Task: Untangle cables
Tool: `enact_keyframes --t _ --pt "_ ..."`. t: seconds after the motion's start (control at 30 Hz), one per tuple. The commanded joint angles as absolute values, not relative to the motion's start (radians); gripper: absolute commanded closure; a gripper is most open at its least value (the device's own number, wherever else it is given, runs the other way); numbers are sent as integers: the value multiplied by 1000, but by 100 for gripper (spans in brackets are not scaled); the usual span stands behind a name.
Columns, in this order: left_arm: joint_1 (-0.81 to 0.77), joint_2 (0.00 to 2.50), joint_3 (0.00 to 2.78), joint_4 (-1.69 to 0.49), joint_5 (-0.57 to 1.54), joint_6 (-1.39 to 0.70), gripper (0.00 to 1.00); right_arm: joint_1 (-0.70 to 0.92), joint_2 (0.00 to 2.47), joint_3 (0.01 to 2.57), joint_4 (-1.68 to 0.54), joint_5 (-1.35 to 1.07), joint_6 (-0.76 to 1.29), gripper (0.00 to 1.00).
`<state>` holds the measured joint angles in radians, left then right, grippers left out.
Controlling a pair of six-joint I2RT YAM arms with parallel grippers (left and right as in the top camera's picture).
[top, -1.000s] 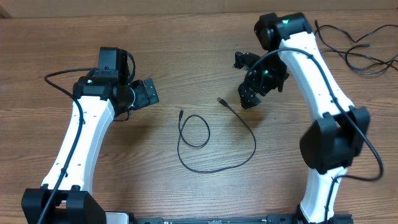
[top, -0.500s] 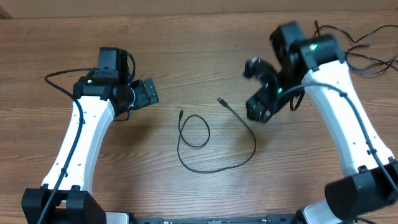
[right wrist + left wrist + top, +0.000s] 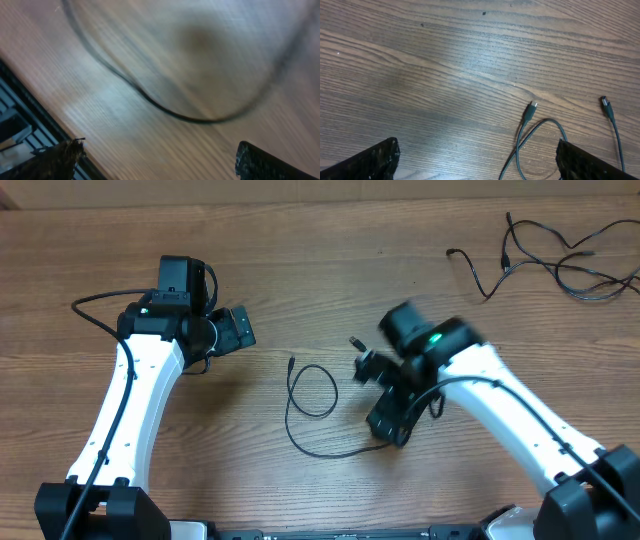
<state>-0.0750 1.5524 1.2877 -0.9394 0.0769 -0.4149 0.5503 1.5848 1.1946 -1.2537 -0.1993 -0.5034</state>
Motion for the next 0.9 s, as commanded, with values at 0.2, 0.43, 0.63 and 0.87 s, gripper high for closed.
enact_keyframes --t 0.2,0.43,0.63,0.87 --pt "-72 1556 1303 -938 70 -400 1 841 1571 1071 -1056 -210 -411 0" --pt "-72 1556 1303 -938 70 -400 1 888 1571 994 -878 -157 -388 0" --pt "-72 1556 1303 -938 70 -400 0 888 1572 934 -793 -121 -389 0" --pt "-72 1556 1303 -938 70 -400 0 888 1572 869 -725 -105 -389 0"
